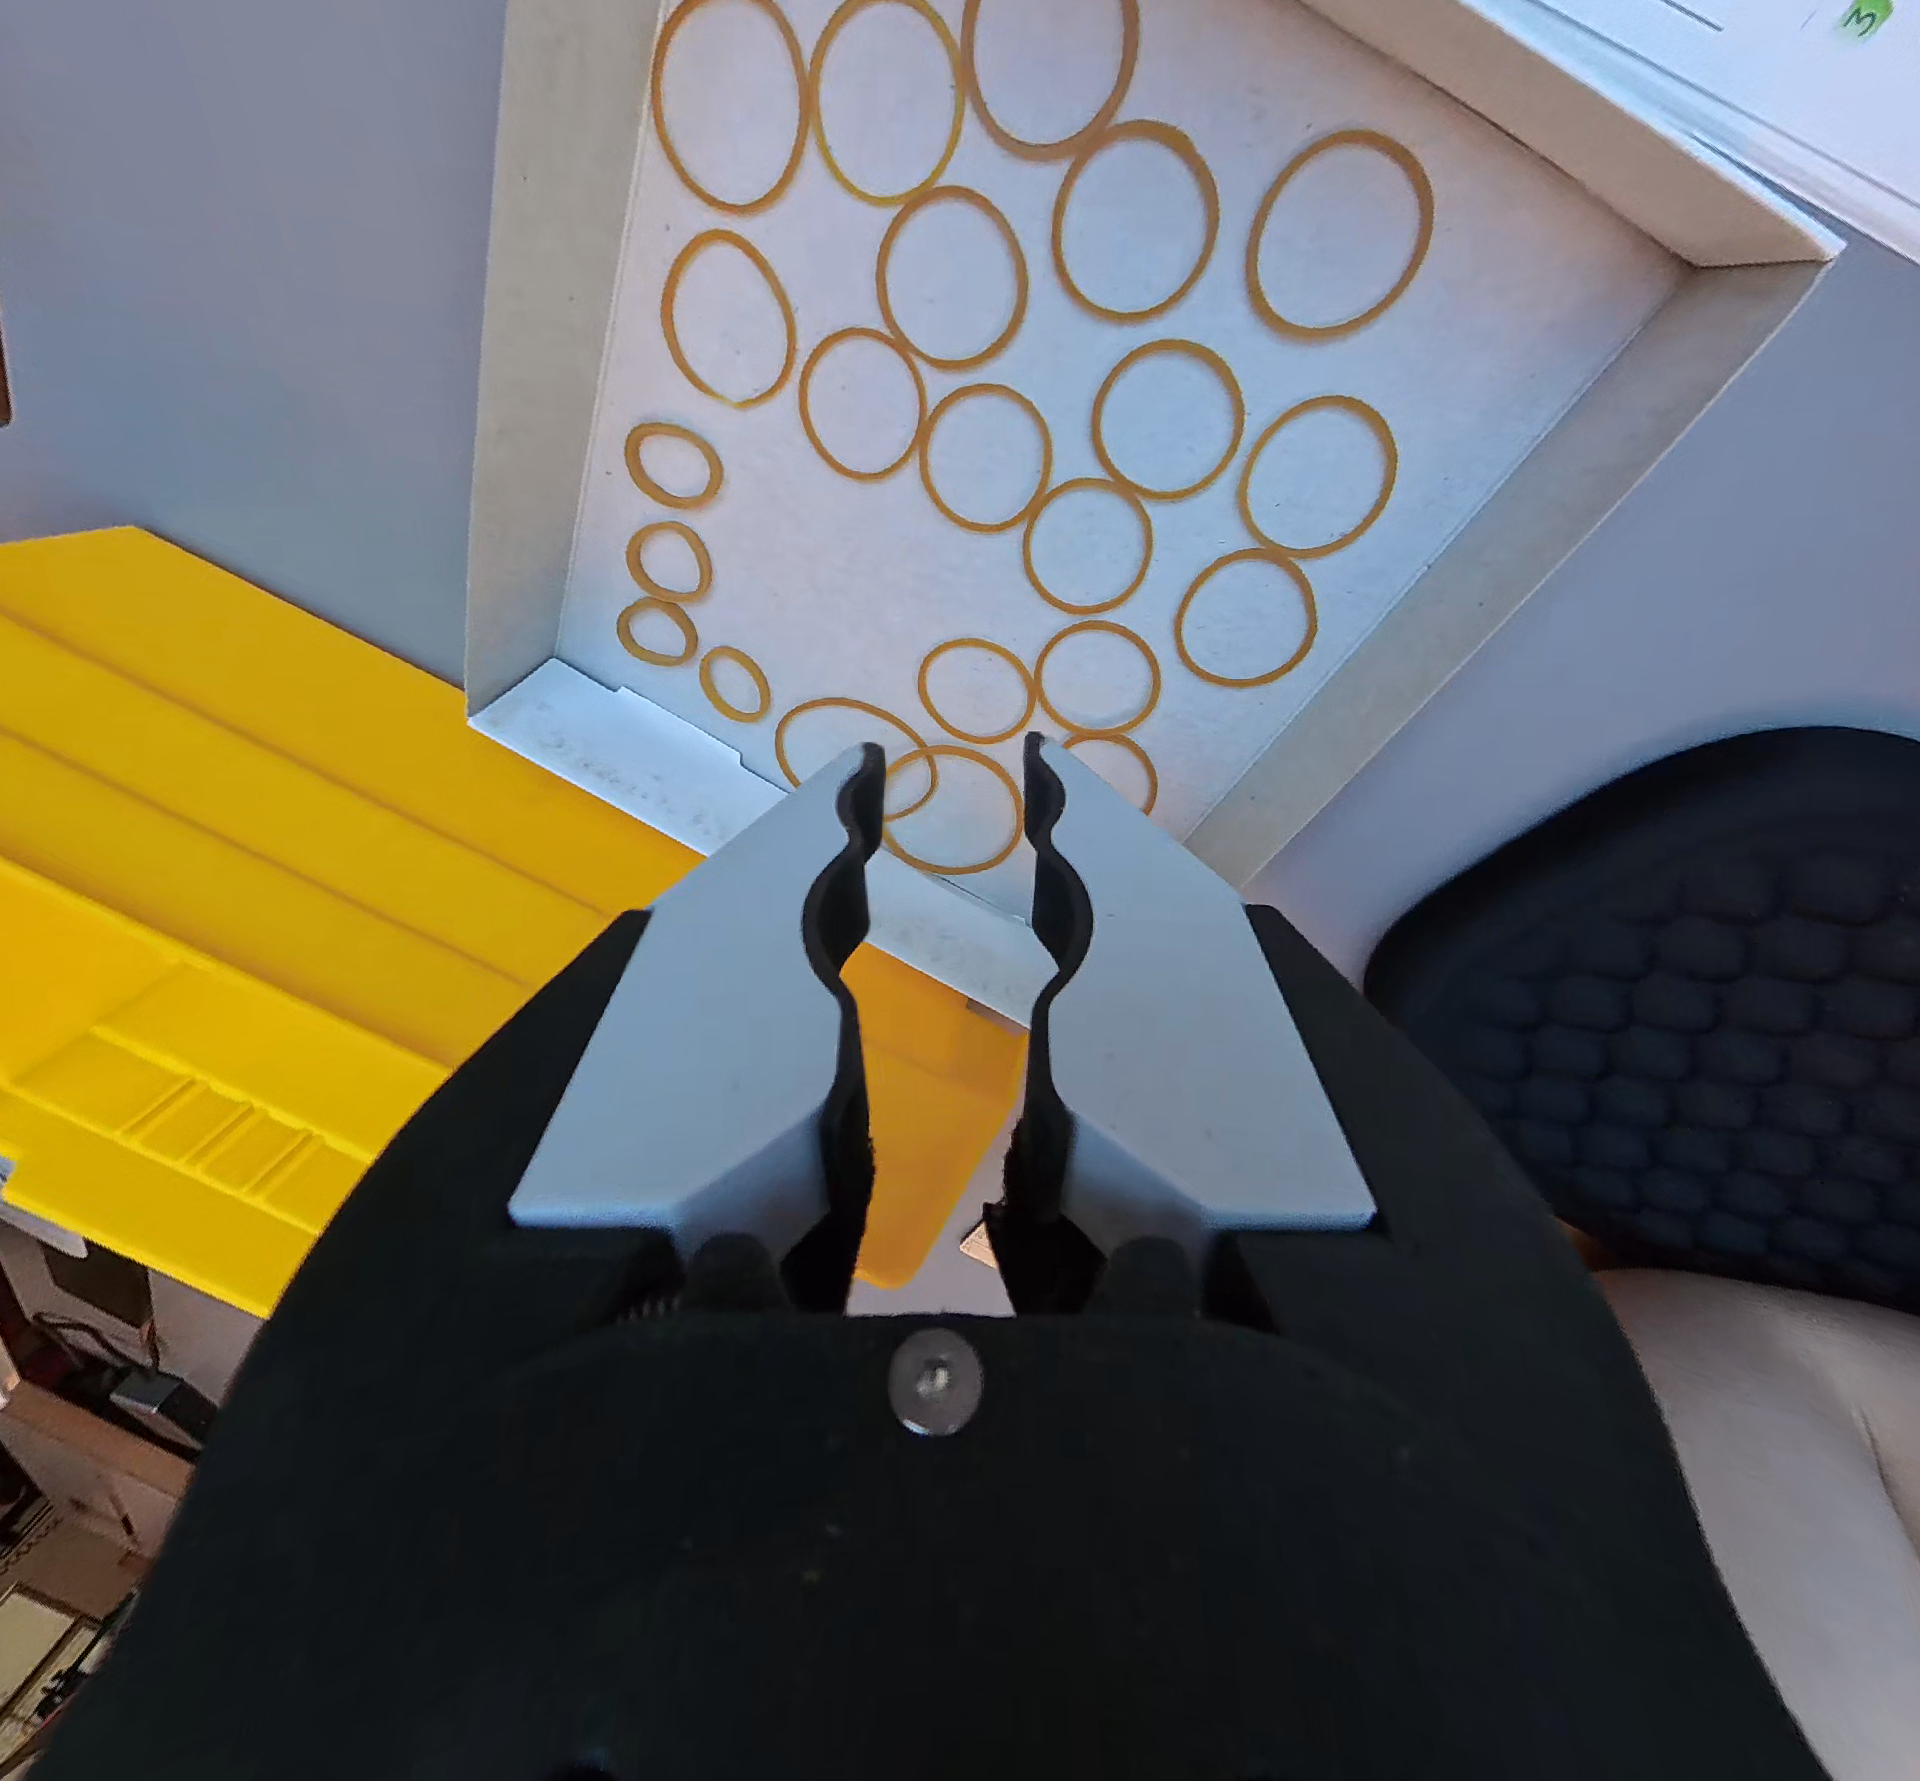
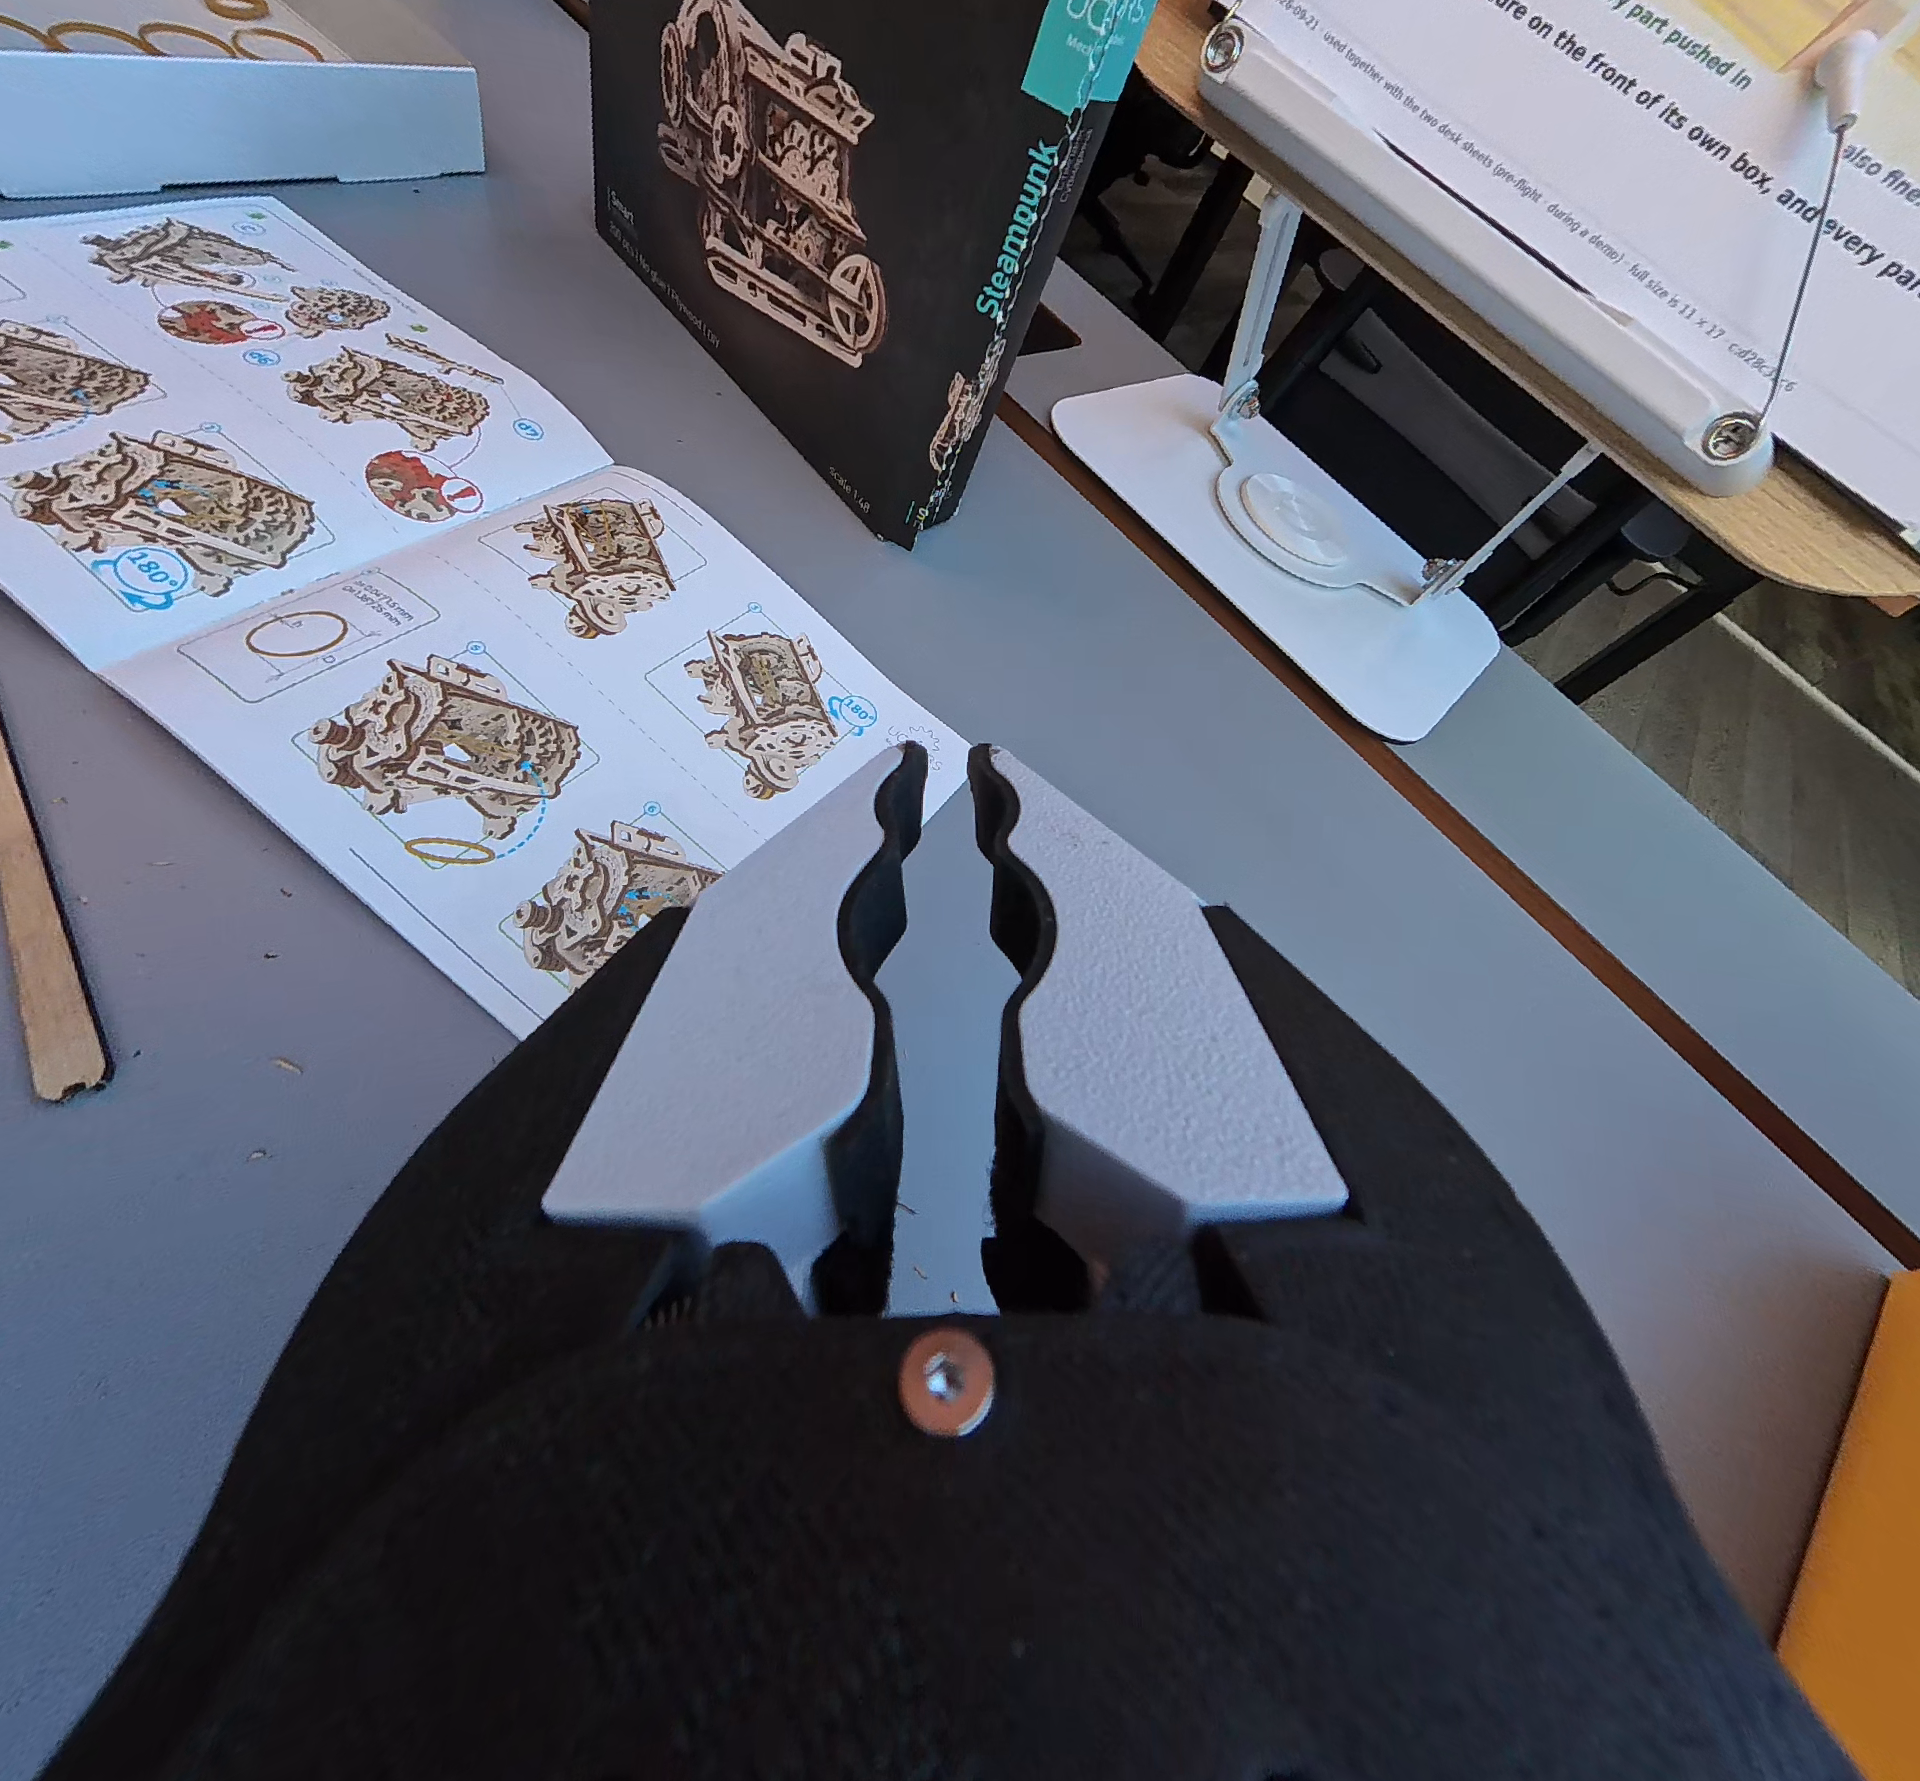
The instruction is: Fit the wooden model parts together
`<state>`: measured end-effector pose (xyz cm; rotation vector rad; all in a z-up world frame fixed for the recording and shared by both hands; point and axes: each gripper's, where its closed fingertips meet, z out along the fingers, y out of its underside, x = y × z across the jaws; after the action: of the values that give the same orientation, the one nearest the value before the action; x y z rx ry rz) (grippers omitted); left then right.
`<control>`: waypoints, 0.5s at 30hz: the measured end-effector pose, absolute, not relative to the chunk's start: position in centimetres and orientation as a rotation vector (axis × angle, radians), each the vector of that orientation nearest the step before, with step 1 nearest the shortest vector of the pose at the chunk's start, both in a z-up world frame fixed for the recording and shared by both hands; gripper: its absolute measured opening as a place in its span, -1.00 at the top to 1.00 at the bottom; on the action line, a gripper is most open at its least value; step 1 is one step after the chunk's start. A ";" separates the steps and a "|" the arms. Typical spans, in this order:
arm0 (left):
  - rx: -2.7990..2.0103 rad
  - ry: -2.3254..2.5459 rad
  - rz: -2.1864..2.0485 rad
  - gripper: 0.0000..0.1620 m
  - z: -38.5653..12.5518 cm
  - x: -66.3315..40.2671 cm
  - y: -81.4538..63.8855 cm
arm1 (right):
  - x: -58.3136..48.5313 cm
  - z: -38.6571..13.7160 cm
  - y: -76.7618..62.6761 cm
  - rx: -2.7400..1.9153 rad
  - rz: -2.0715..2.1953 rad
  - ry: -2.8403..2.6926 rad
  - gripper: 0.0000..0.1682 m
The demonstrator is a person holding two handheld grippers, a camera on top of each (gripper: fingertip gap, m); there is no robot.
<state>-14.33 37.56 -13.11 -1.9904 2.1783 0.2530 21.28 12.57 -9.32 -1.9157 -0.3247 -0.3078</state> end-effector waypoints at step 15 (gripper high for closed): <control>-1.931 2.200 0.308 0.80 -13.9 -13.9 38.7 | 21.2 -9.4 12.6 -1.918 -0.304 -0.331 0.91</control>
<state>-13.90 38.74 -13.92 -1.9308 2.2004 0.3083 21.18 12.60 -9.41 -1.9185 -0.3306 -0.3036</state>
